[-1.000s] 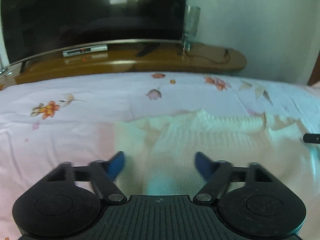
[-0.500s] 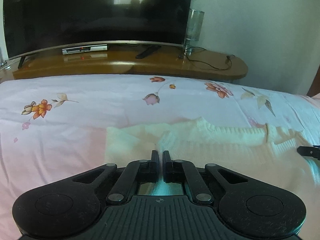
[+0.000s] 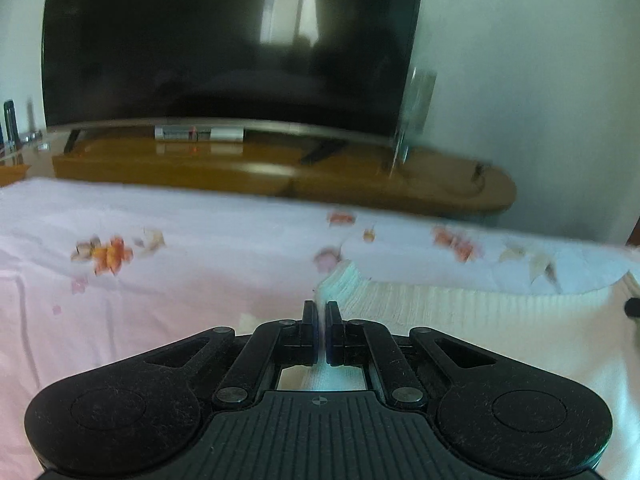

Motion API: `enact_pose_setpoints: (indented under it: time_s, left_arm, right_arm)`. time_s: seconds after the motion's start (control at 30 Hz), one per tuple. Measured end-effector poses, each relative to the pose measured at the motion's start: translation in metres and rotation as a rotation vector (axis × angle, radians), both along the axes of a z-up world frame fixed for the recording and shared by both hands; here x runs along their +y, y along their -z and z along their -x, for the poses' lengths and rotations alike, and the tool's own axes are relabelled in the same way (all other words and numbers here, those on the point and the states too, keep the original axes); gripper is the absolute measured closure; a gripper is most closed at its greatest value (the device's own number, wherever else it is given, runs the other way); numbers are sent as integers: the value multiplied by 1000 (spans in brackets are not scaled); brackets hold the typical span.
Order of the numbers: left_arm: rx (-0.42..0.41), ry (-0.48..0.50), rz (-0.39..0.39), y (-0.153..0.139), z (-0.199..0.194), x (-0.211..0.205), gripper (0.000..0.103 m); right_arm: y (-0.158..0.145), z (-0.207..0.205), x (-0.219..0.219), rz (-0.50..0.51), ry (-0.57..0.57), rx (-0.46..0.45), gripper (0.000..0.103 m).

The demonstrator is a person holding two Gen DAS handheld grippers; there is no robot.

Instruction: Fold small clothes

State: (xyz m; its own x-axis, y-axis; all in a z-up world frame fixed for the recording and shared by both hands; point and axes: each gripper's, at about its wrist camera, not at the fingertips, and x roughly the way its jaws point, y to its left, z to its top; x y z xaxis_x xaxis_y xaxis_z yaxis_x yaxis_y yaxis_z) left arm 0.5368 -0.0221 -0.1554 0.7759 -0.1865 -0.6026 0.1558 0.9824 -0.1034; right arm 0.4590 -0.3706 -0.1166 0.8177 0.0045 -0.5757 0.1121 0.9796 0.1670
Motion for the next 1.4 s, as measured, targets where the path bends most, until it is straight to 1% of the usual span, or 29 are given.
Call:
enact_pose_setpoints:
  time_s: [0.07, 0.13, 0.2, 0.23, 0.27, 0.33, 0.4, 0.47, 0.53, 0.57, 0.6, 0.67, 0.7, 0.73, 0.77, 0.8, 0.83, 0.87, 1.03, 1.1, 1.17, 1.23, 1.3, 1.4]
  left_arm:
    - [28, -1, -45, 16, -4, -6, 99]
    - [55, 0, -97, 32, -8, -13, 99]
    - [28, 6, -144, 35, -4, -20, 99]
    - [32, 11, -161, 32, -3, -23, 99]
    - [45, 12, -155, 28, -2, -21, 99]
    - [79, 8, -117, 18, 2, -14, 99]
    - [96, -1, -79, 9, 12, -7, 98]
    - [90, 19, -58, 1, 31, -4, 98]
    - [83, 61, -81, -1, 50, -12, 95]
    - [83, 88, -96, 0, 59, -20, 83]
    - [85, 109, -104, 1, 65, -24, 55]
    - [65, 115, -134, 7, 79, -35, 24]
    - [57, 107, -153, 11, 85, -38, 23]
    - [79, 105, -178, 18, 87, -40, 23]
    - [93, 106, -180, 23, 88, -38, 23]
    - [73, 97, -154, 24, 91, -33, 23]
    - [75, 85, -147, 24, 92, -30, 23]
    - [85, 75, -140, 22, 91, -28, 23]
    - [120, 46, -171, 17, 95, -34, 23]
    - [131, 29, -180, 15, 99, -36, 23]
    - [144, 15, -191, 12, 103, -39, 23]
    - [149, 14, -204, 9, 107, -40, 23]
    - [149, 18, -216, 5, 114, -42, 23]
    - [153, 23, -211, 1, 126, -41, 23]
  right_arm:
    - [13, -10, -3, 0, 16, 48, 97]
    - [31, -17, -3, 23, 30, 93, 97]
    - [46, -24, -2, 48, 47, 132, 96]
    - [52, -26, -1, 63, 54, 149, 93]
    - [55, -26, 1, 78, 51, 141, 93]
    - [50, -22, 6, 132, 58, 133, 82]
    - [39, -10, 6, 156, 76, 96, 79]
    - [26, 4, 8, 139, 61, 69, 77]
    - [18, 18, 17, 122, 18, 57, 77]
    - [17, 26, 27, 121, -16, 60, 77]
    - [17, 32, 35, 129, -41, 63, 77]
    - [22, 39, 52, 148, -82, 84, 78]
    - [26, 42, 59, 155, -96, 94, 78]
    - [31, 45, 63, 168, -104, 104, 78]
    - [38, 49, 67, 196, -106, 125, 78]
    - [46, 49, 67, 232, -94, 150, 78]
    - [53, 51, 65, 256, -89, 150, 78]
    - [56, 55, 60, 260, -94, 121, 78]
    - [51, 53, 56, 248, -58, 155, 77]
    - [50, 60, 60, 252, -57, 164, 75]
    - [46, 69, 63, 254, -43, 159, 75]
    - [37, 80, 66, 208, -44, 142, 74]
    - [32, 87, 71, 188, -54, 139, 74]
    - [27, 101, 82, 205, -76, 130, 73]
